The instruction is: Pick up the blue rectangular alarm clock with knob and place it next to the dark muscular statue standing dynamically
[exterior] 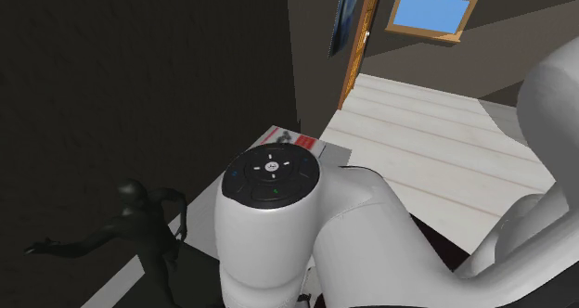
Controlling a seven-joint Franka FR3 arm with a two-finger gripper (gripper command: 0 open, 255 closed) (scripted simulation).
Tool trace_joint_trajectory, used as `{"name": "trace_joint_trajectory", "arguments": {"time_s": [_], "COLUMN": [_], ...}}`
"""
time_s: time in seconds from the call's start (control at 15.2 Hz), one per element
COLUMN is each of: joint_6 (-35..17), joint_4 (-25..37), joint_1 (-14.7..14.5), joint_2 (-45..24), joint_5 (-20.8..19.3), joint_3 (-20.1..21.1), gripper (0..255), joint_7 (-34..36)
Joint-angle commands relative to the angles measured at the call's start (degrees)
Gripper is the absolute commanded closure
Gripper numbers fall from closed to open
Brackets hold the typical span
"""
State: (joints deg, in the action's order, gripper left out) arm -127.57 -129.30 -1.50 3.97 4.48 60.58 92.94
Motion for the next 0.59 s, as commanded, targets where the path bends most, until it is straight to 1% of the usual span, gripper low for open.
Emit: {"name": "trace_joint_trajectory", "arguments": {"time_s": [0.0,0.13,0.53], "joint_6": [-1.89,-3.16,-3.16], "joint_4": [-0.76,-1.30,-1.30], "joint_1": [0.23,0.26,0.24], "joint_2": [-2.00,-3.48,-3.48], "joint_5": [-2.13,-3.80,-3.80], "joint_3": [0.60,0.80,0.77], "gripper": [255,255,255], "joint_7": [1.61,2.83,2.84]}}
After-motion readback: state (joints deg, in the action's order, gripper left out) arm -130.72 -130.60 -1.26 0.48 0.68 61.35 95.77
